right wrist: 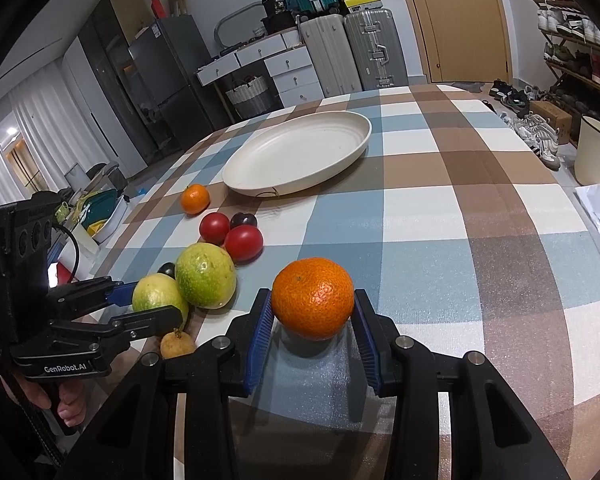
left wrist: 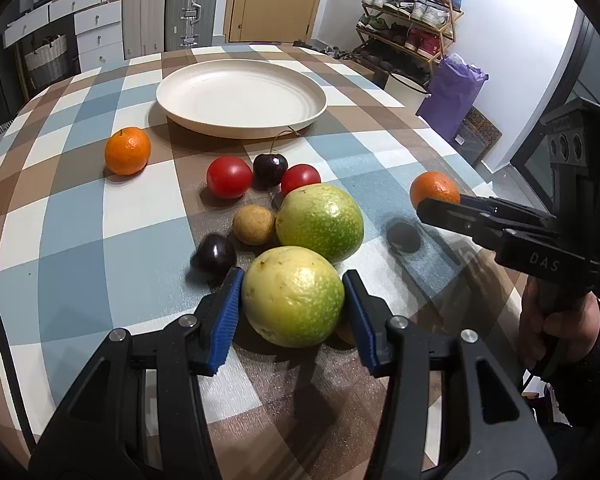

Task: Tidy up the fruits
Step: 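Close the left tool on the large yellow-green pomelo and lift it, then carry both fruits over the plate and release them onto it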

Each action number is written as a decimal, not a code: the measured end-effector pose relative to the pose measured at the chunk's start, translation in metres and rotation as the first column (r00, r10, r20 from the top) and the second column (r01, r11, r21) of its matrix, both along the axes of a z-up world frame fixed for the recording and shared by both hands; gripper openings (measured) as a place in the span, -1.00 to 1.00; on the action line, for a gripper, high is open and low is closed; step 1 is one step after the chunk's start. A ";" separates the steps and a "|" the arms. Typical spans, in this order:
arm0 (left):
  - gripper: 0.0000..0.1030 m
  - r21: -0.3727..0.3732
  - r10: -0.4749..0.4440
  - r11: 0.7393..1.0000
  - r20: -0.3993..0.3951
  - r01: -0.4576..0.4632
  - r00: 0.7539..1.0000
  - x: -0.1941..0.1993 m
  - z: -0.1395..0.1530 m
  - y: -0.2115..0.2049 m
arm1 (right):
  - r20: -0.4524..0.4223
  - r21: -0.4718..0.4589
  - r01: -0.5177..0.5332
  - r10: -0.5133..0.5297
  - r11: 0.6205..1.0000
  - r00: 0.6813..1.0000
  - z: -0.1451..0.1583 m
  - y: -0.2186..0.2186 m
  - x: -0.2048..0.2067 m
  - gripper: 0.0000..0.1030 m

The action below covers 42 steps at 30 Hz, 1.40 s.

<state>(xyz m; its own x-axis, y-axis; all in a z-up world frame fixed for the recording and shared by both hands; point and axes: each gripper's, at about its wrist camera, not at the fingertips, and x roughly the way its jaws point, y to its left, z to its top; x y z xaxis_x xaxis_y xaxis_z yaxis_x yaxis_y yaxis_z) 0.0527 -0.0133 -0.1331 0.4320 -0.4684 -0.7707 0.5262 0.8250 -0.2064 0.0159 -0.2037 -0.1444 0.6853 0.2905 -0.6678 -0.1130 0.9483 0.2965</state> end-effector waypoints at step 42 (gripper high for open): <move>-0.09 -0.074 0.008 0.997 0.109 0.000 0.994 0.089 0.092 -0.004 | 0.097 0.126 -0.099 0.087 0.987 0.991 0.062 0.017 0.086 -0.22</move>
<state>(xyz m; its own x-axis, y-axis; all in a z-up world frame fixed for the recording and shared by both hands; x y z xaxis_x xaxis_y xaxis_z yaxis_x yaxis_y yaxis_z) 0.1416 -0.0177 -0.0411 0.5138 -0.5202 -0.6822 0.5459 0.8117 -0.2078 0.1016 -0.1867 -0.0827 0.7077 0.4363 -0.5558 -0.2311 0.8863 0.4014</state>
